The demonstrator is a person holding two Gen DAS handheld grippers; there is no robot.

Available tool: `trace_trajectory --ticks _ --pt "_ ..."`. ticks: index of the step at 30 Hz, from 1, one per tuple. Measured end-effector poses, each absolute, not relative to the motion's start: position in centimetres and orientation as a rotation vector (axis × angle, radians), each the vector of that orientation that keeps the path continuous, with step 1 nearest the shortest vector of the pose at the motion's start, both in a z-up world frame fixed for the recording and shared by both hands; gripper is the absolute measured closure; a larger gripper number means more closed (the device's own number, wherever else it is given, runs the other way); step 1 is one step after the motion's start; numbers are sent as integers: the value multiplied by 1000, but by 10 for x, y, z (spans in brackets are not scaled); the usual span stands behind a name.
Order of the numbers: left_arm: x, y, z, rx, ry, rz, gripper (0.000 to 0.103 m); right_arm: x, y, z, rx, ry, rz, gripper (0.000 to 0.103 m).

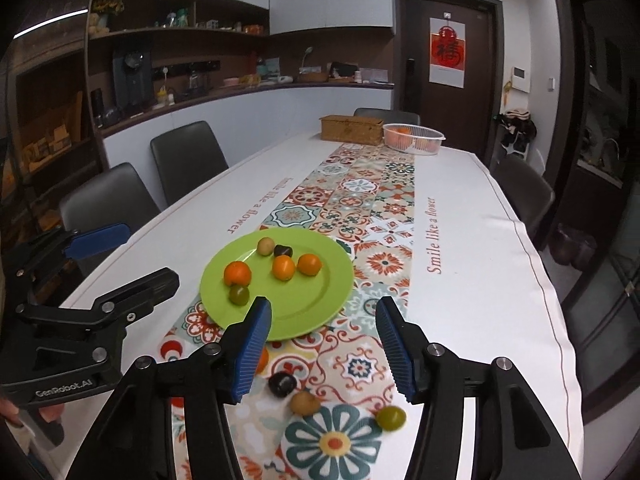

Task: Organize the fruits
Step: 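Withdraw both tools from the plate toward the remaining fruits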

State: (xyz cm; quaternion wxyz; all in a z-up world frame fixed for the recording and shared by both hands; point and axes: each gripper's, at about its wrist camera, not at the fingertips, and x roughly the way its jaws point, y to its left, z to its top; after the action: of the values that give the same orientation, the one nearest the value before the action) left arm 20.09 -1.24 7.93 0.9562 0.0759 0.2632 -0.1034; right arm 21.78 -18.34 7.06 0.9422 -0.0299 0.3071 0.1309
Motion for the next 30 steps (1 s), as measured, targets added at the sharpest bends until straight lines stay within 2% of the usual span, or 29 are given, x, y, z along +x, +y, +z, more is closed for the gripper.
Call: trace_trajectory --ticks 6,11,30 --pt "181 -21 76 140 533 -209 18 198 -193 67 -71 618 239 48" --pt "170 -27 69 133 532 -210 18 185 -206 58 -43 636 217 45" --pt "156 -54 22 113 547 -275 18 165 -228 30 -114 634 192 45"
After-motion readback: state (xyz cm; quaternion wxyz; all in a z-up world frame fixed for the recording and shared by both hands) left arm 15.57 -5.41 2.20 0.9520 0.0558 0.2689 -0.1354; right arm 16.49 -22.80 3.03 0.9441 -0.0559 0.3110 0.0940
